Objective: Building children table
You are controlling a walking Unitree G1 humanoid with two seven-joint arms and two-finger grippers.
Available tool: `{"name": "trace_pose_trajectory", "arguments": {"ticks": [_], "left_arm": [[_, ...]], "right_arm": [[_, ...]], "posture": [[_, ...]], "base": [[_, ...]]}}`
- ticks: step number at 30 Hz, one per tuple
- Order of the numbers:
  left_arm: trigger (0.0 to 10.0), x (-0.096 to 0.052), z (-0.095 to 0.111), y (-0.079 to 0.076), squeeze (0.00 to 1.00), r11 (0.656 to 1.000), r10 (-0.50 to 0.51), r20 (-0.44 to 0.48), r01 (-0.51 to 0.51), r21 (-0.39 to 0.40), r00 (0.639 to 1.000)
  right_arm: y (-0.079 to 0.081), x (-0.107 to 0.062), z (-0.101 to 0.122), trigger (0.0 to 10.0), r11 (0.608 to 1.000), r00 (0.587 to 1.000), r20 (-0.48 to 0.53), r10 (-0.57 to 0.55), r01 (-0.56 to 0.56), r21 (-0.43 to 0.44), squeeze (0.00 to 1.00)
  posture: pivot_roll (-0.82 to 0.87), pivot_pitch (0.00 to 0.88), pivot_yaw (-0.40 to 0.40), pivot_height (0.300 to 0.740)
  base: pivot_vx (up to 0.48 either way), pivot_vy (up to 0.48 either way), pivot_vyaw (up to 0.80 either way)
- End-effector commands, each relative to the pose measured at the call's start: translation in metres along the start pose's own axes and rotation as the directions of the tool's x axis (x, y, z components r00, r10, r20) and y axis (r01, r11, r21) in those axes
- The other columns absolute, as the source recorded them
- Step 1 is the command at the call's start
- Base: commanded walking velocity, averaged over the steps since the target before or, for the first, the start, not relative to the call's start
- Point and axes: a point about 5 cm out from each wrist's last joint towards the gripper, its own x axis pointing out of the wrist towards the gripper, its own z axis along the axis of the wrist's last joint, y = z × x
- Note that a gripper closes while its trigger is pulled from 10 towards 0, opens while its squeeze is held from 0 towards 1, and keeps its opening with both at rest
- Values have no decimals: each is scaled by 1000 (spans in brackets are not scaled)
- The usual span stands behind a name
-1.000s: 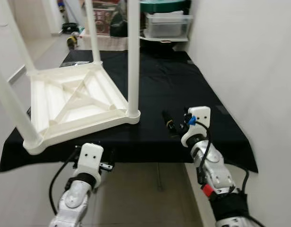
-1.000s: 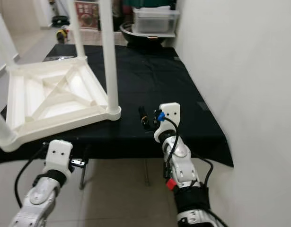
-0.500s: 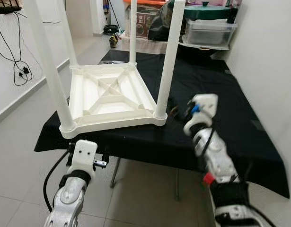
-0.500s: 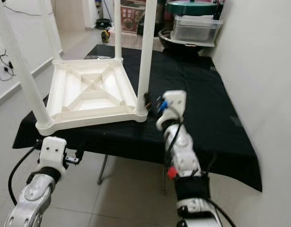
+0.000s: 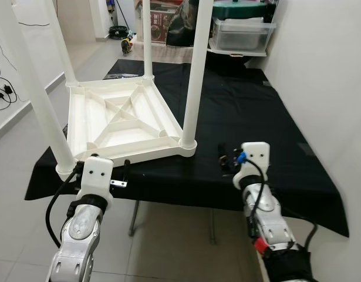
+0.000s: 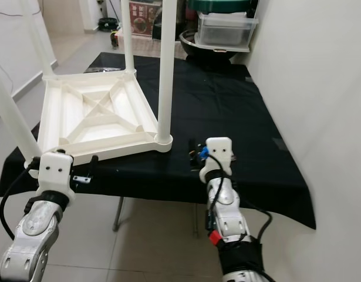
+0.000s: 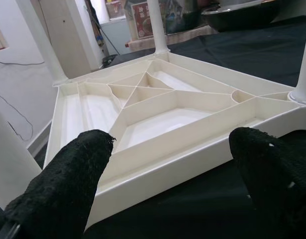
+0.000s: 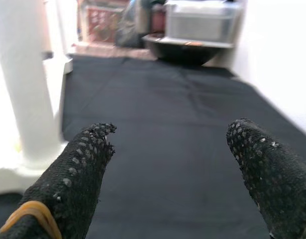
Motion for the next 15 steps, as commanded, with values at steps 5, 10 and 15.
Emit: {"name": "trace_pose_trajectory", "arguments": {"ticks": [5, 10, 15], "left_arm": [[10000, 4, 4, 6, 0, 999, 20, 14, -20, 29, 1000], [10000, 5, 6, 3, 0, 999, 7, 18, -8, 38, 1000], [10000, 6, 7, 2, 0, 999, 7, 17, -8, 41, 1000]], "right_arm": [[-10, 9, 9, 10000, 999, 998, 29, -52, 52, -8, 0], [-15, 11, 11, 10000, 997, 996, 29, -80, 80, -9, 0], [-14, 11, 10, 10000, 997, 996, 26, -81, 82, -7, 0]], "posture": [[85, 0, -85, 740], [84, 0, -85, 740], [83, 0, -84, 740]], "base": [[0, 0, 0], [0, 0, 0], [97, 0, 0]]}}
